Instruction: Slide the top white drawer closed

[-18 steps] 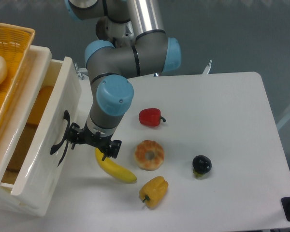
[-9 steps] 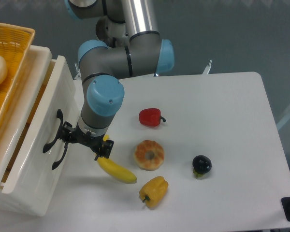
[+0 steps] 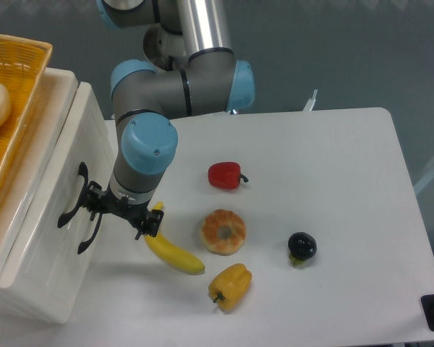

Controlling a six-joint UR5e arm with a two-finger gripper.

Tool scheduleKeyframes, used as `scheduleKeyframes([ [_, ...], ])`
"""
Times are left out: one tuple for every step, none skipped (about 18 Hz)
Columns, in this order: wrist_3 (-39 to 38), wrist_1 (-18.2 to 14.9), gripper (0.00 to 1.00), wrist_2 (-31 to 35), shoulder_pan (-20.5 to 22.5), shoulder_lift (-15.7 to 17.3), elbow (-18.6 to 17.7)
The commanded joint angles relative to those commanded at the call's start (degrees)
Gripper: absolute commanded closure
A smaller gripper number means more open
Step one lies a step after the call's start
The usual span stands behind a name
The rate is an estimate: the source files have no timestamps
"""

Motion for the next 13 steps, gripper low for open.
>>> scheduleKeyframes([
  [0.0, 0.0, 0.00, 0.0, 0.0, 0.0, 0.0],
  [0.0, 0.0, 0.00, 0.0, 0.0, 0.0, 0.0],
  [0.0, -0.1, 0.00, 0.0, -0.2, 0.0, 0.0],
  [0.0, 0.0, 0.00, 0.0, -0.2, -0.1, 0.0],
  [0.0, 0.0, 0.00, 0.0, -0.2, -0.1, 0.0],
  [0.0, 0.0, 0.00, 0.0, -0.2, -0.1, 0.0],
  [0.0, 0.0, 0.00, 0.0, -0.2, -0.1, 0.0],
  [0.0, 0.0, 0.00, 0.0, -0.2, -0.1, 0.0],
  [0.3, 0.0, 0.00, 0.0, -0.2, -0.3, 0.1],
  [1.3, 0.0, 0.00, 0.0, 0.1, -0.4, 0.5],
  [2.2, 0.0, 0.00, 0.0, 0.4, -0.2, 0.6],
  [2.9, -0.1, 0.00, 0.0, 1.0, -0.1, 0.6],
  [3.3, 0.0, 0.00, 0.0, 1.3, 0.0, 0.8],
])
